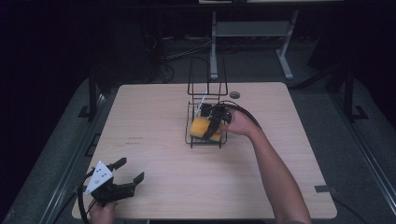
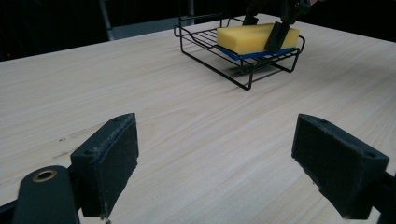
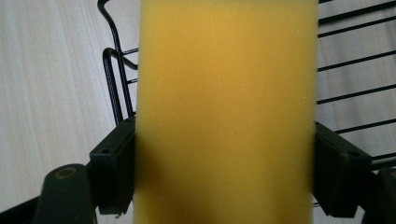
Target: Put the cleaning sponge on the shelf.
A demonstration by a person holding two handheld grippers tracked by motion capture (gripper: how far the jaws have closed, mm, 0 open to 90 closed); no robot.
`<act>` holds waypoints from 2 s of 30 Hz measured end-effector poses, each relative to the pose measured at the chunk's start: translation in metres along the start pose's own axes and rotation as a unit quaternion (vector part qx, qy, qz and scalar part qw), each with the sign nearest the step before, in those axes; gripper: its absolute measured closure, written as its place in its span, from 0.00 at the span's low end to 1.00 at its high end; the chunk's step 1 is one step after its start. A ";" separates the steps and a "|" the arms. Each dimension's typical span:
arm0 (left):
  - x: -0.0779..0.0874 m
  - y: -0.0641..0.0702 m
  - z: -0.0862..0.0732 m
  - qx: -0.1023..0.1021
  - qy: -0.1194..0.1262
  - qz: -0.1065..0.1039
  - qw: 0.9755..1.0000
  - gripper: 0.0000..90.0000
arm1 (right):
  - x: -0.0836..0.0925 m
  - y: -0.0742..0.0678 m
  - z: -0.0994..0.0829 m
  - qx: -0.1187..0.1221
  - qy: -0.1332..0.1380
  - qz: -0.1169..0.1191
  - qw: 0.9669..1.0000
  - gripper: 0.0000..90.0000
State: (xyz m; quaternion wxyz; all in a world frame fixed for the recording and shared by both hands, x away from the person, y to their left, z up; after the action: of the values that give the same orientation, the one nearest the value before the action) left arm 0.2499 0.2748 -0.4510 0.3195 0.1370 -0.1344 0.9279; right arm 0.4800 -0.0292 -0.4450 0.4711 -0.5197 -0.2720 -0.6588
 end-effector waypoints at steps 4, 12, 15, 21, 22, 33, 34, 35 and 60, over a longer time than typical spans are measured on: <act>0.000 0.000 0.000 0.001 -0.001 0.000 1.000 0.16 | -0.002 0.002 -0.005 -0.009 0.016 0.008 1.000 0.22; -0.001 0.001 0.000 -0.004 -0.004 -0.002 1.000 0.16 | -0.001 0.000 -0.006 -0.006 0.020 -0.003 1.000 0.21; 0.000 0.001 0.000 -0.003 -0.003 -0.001 1.000 0.16 | 0.000 -0.001 -0.006 -0.008 0.024 0.000 1.000 0.21; 0.000 0.001 0.000 -0.003 -0.004 -0.002 1.000 0.16 | 0.005 -0.004 -0.005 -0.009 0.037 0.004 0.999 0.19; 0.000 0.001 0.000 -0.003 -0.004 -0.002 1.000 0.16 | 0.005 -0.004 -0.005 -0.009 0.037 0.004 0.999 0.19; -0.001 0.001 0.000 -0.002 -0.003 -0.003 1.000 0.16 | 0.013 -0.004 -0.009 -0.017 0.066 0.007 0.998 0.19; -0.001 0.001 0.000 -0.001 -0.002 -0.004 1.000 0.16 | 0.014 -0.005 -0.009 -0.016 0.068 0.007 0.998 0.19; -0.001 0.001 0.000 -0.001 -0.002 -0.004 1.000 0.16 | 0.014 -0.005 -0.009 -0.016 0.068 0.007 0.998 0.19; -0.001 0.002 0.000 -0.006 -0.005 -0.005 1.000 0.16 | 0.026 -0.004 -0.013 -0.024 0.083 0.002 0.996 0.18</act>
State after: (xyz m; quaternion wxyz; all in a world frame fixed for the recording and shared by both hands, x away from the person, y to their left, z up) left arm 0.2496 0.2727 -0.4519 0.3244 0.1401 -0.1403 0.9249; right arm 0.4699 -0.0474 -0.4244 0.4801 -0.4751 -0.2151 -0.7053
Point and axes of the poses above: each handheld gripper's, and its own axes: x roughly backward along the jaws, z roughly out of its top, y roughly to its right, the point moved 4 cm from there along -x, roughly forward along the jaws, and after that the axes turned 9 degrees about -x, right-handed, at the moved point
